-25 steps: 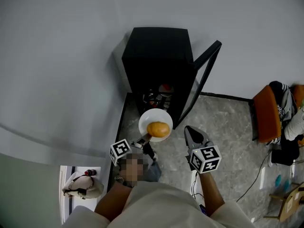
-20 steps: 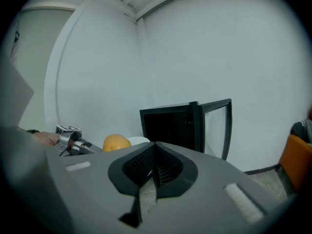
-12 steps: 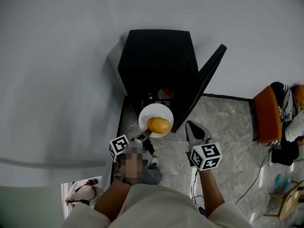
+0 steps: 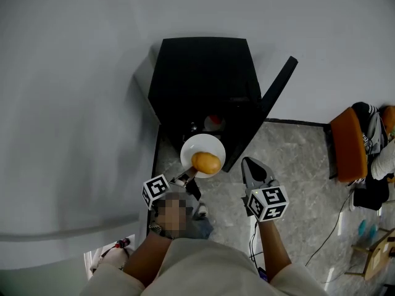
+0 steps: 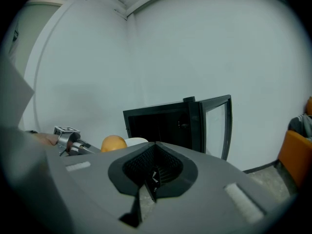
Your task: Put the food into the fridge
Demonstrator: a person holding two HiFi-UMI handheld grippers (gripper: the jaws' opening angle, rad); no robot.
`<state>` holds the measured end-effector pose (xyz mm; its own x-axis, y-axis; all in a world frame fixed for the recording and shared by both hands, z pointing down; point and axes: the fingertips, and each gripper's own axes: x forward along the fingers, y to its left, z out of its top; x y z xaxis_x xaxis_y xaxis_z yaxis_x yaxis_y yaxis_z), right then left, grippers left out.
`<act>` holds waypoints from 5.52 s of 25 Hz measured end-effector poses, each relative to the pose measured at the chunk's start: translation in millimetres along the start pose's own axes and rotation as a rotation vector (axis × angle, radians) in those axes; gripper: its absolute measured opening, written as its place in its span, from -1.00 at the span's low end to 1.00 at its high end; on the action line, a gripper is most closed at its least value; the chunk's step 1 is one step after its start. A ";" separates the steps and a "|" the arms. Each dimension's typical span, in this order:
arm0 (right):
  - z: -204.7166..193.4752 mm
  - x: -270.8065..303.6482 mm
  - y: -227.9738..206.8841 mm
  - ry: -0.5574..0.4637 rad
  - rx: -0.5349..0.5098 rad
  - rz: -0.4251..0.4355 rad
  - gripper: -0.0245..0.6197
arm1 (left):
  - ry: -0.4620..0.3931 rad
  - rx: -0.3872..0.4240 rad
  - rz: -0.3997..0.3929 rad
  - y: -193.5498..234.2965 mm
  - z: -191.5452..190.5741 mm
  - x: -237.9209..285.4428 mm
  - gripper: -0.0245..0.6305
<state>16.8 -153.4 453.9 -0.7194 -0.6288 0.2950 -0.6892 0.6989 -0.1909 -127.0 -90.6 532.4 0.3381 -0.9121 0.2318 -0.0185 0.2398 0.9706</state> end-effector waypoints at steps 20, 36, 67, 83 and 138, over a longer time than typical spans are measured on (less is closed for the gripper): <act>1.6 48.3 -28.5 -0.015 0.048 -0.073 -0.90 | 0.046 -0.004 0.015 17.1 56.4 86.4 -0.91; -45.2 64.3 -68.9 0.036 0.144 -0.124 -0.90 | -0.013 -0.024 0.047 95.0 89.2 161.4 -0.91; -74.4 77.6 -94.9 0.091 0.133 -0.094 -0.90 | -0.032 -0.004 0.050 131.4 126.1 300.4 -0.90; -89.6 76.6 -106.4 0.119 0.156 -0.093 -0.90 | -0.058 -0.042 0.071 147.3 130.9 315.6 -0.88; -46.8 74.7 -76.9 0.045 0.059 -0.075 -0.90 | 0.130 0.862 0.249 119.9 113.0 215.7 -0.93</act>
<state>20.1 -238.1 534.4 -0.6622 -0.6617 0.3516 -0.7456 0.6288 -0.2209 -162.6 -296.2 706.0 0.3331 -0.8098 0.4830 -0.7853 0.0453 0.6175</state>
